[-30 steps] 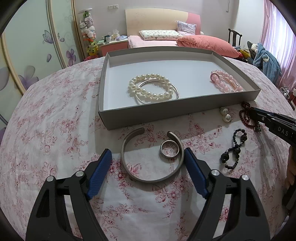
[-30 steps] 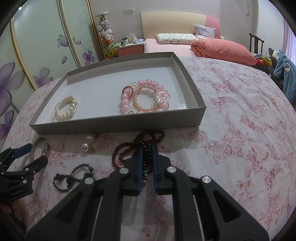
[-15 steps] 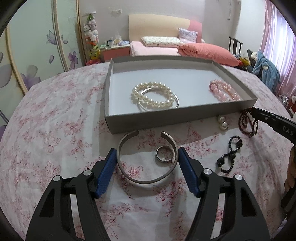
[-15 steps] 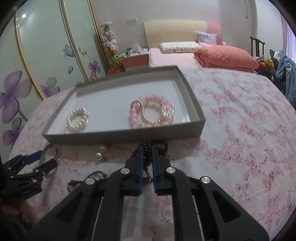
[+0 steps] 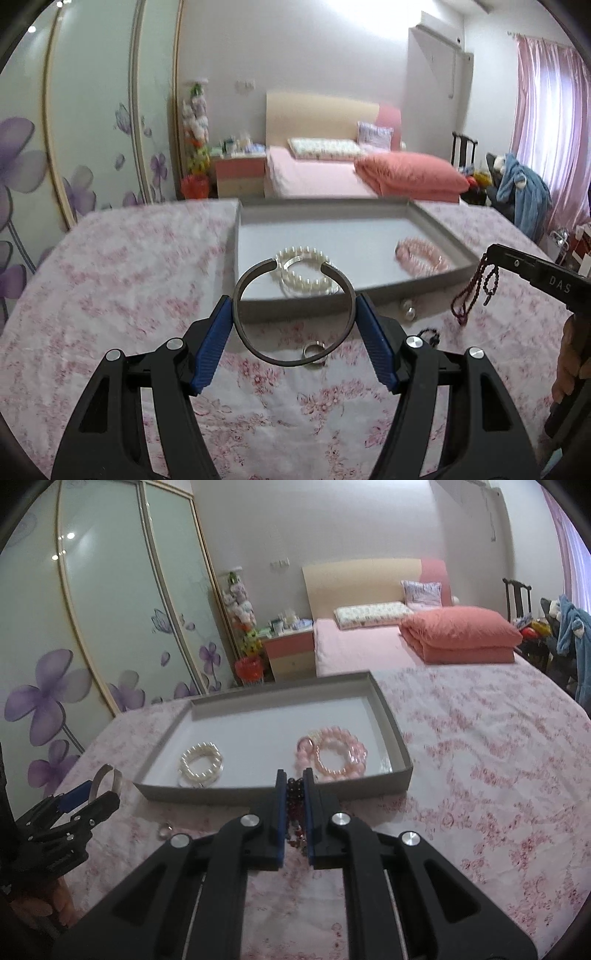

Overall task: Organize jewelry
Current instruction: 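Carry the silver cuff over the gray tray while the right tool carries the brown beads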

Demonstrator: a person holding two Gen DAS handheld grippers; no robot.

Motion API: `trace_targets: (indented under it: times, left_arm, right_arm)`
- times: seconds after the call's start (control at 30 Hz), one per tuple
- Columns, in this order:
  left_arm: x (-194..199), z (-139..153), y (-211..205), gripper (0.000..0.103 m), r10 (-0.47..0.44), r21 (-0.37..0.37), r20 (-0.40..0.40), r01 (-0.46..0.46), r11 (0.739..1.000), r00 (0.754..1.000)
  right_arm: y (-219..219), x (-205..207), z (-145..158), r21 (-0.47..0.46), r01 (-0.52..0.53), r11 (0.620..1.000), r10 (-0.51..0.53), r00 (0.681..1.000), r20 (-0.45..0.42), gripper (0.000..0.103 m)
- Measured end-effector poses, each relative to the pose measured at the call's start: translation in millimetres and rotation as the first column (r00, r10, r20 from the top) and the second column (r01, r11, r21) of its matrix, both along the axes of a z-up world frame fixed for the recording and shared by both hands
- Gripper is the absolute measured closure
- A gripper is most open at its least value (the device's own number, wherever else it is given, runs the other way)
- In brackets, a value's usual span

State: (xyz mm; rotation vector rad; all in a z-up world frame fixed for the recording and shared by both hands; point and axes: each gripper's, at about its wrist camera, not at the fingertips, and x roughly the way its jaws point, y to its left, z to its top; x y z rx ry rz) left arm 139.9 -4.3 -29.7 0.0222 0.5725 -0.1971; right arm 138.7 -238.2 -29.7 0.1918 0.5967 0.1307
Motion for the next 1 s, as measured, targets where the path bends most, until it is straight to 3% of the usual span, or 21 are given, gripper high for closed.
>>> trace_targets:
  times: [0.43,1.0]
  left_arm:
    - [-27.0,33.1,-5.8,0.036,0.064,0.020,0.201,-0.070,0.997,0.978]
    - [-17.3,43.1,-20.8,0.036,0.053,0.016,0.274,-0.059,0.998,0.960]
  right_arm:
    - [8.1,-24.5,42.8,-0.020,0.007,1.000,-0.003,0.986,0.169,0.094]
    - [11.5,-9.8,64.1,-0.019,0.019,1.000,-0.013,0.967,0.255,0.094]
